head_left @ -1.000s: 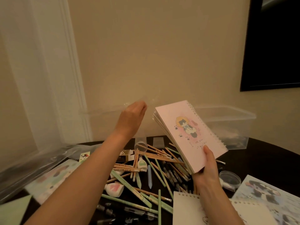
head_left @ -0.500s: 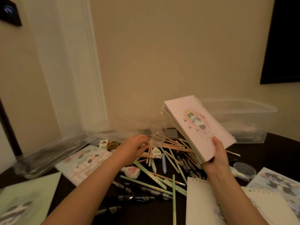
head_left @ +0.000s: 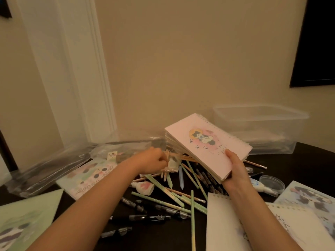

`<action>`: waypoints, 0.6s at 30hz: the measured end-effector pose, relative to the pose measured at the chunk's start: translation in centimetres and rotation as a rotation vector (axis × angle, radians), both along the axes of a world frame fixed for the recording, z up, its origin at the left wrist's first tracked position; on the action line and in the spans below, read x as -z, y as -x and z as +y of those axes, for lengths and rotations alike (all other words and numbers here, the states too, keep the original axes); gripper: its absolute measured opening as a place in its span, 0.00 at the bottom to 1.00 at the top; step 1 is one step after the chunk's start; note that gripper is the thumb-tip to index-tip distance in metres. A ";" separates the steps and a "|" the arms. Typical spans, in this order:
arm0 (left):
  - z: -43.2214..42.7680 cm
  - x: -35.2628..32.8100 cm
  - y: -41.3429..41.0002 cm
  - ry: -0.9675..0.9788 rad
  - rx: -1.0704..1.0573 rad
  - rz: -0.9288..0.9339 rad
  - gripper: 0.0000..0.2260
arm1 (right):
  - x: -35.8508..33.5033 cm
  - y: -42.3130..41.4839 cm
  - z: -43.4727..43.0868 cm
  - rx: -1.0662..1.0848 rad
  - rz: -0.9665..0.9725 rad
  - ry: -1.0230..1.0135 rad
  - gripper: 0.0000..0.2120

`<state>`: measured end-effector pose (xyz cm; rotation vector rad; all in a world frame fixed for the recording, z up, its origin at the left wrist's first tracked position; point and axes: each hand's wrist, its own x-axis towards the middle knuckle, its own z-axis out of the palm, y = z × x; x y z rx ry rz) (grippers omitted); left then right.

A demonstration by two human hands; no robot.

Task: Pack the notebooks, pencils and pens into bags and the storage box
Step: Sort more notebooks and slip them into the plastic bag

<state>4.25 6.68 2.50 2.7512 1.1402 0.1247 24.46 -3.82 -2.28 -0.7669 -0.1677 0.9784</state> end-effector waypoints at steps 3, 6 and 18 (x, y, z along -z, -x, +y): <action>1.4 0.1 -0.6 -0.094 -0.184 -0.234 0.08 | 0.3 -0.1 0.1 0.015 -0.005 0.026 0.22; 2.9 0.7 -1.3 -0.219 -0.336 -0.256 0.18 | 0.5 -0.3 0.2 0.021 -0.001 0.047 0.21; 6.3 4.8 -3.6 -0.350 -0.444 0.019 0.37 | 0.8 -0.7 0.3 0.010 -0.020 0.093 0.21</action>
